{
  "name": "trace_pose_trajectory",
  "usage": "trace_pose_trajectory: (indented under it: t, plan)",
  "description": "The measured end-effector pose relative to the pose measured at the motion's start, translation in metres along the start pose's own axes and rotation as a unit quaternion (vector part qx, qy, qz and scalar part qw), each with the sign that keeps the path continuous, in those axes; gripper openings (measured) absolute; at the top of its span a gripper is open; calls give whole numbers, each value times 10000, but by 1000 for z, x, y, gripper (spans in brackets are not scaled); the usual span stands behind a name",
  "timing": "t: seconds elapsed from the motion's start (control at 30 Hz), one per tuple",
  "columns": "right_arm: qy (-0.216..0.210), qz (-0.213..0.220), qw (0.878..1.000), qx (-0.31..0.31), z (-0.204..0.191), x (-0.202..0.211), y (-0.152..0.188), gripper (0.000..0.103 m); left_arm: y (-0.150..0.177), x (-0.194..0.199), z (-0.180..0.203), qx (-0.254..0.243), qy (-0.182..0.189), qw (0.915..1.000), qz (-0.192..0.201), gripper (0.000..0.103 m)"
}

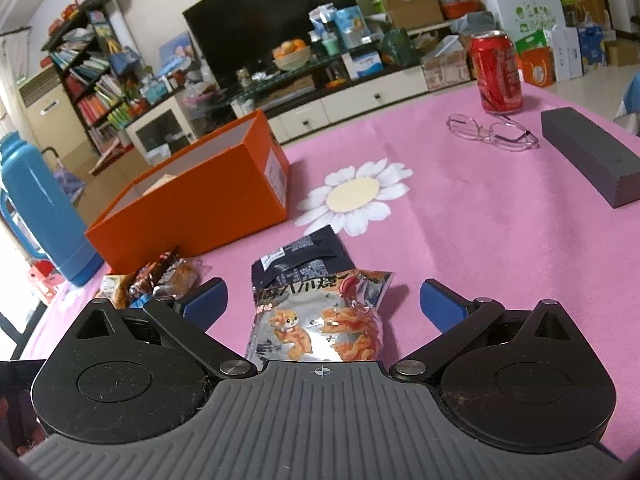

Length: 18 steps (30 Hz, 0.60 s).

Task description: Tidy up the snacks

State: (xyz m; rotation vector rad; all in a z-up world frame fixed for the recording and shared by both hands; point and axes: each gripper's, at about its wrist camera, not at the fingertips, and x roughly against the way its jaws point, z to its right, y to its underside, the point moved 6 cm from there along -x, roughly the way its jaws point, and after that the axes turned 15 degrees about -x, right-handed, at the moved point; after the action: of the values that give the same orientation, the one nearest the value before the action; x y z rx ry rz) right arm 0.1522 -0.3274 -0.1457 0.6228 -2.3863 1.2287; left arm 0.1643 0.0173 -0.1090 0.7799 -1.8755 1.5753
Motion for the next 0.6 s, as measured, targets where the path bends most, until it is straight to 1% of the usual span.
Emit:
trace_pose_trajectory:
  t: [0.03, 0.07, 0.1, 0.33, 0.4, 0.47, 0.5, 0.6]
  plan:
    - [29, -13, 10000, 9, 0, -1, 1, 94, 0, 1, -2, 30, 10, 10000, 9, 68]
    - [59, -25, 10000, 18, 1, -2, 1, 94, 1, 3, -3, 47, 25, 10000, 17, 63]
    - [79, -29, 10000, 27, 1, -3, 2, 94, 2, 4, -4, 49, 29, 10000, 22, 62]
    - [155, -59, 9998, 80, 2, -6, 5, 94, 13, 12, -8, 43, -12, 10000, 66, 63]
    - [198, -220, 9996, 15, 3, -8, 10, 94, 15, 14, -9, 43, -9, 10000, 78, 63]
    - [97, -475, 9988, -44, 0, -11, 21, 94, 17, 16, -9, 50, 3, 10000, 72, 64]
    - [10, -598, 9982, -8, -5, -10, 28, 94, 18, 17, -9, 59, 18, 10000, 69, 67]
    - [-148, -699, 9968, 363, -24, 0, 50, 94, 23, 22, -11, 115, 106, 9998, 96, 68]
